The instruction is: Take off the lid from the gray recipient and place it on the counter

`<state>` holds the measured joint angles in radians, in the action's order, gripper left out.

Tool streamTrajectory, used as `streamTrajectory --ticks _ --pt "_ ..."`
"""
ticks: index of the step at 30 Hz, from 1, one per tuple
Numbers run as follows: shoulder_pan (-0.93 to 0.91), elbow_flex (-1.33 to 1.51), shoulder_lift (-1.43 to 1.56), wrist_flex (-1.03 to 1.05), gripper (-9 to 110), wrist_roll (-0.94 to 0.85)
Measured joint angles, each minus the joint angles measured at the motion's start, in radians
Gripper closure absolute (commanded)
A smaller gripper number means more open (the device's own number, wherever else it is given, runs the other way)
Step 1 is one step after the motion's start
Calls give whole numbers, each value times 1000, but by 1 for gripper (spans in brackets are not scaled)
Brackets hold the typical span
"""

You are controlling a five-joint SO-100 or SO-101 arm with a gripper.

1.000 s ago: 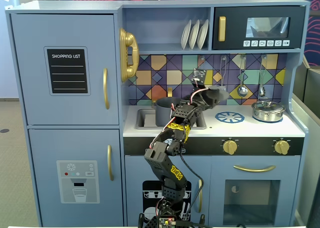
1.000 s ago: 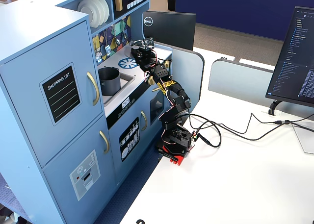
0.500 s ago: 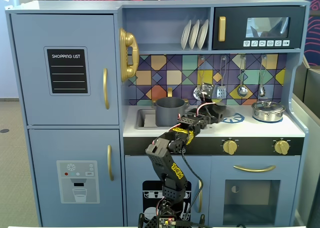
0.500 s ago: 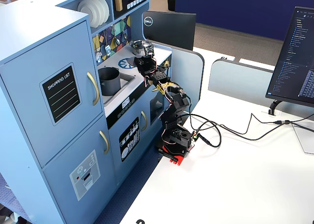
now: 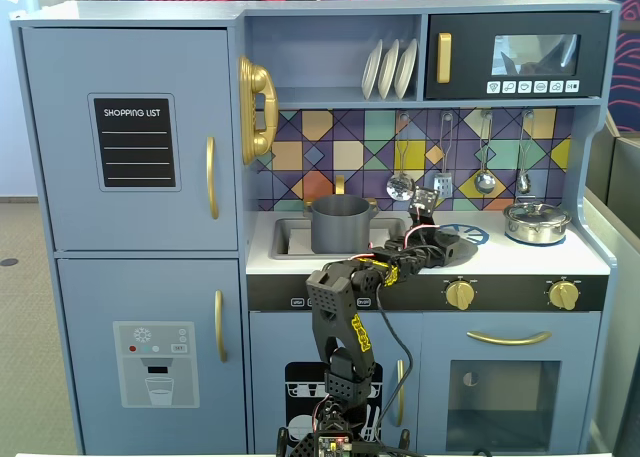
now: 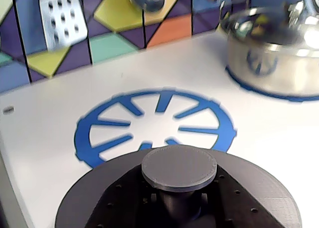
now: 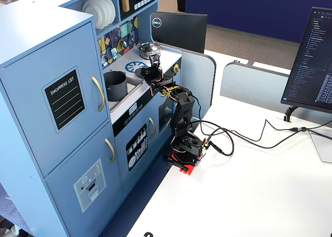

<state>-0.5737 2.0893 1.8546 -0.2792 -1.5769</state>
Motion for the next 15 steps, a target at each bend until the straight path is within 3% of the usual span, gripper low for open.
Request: streamTrajectory --ticks 8,15 --pt "2 0 -60 -48 101 -11" --pt "2 -2 -64 -49 86 -34"
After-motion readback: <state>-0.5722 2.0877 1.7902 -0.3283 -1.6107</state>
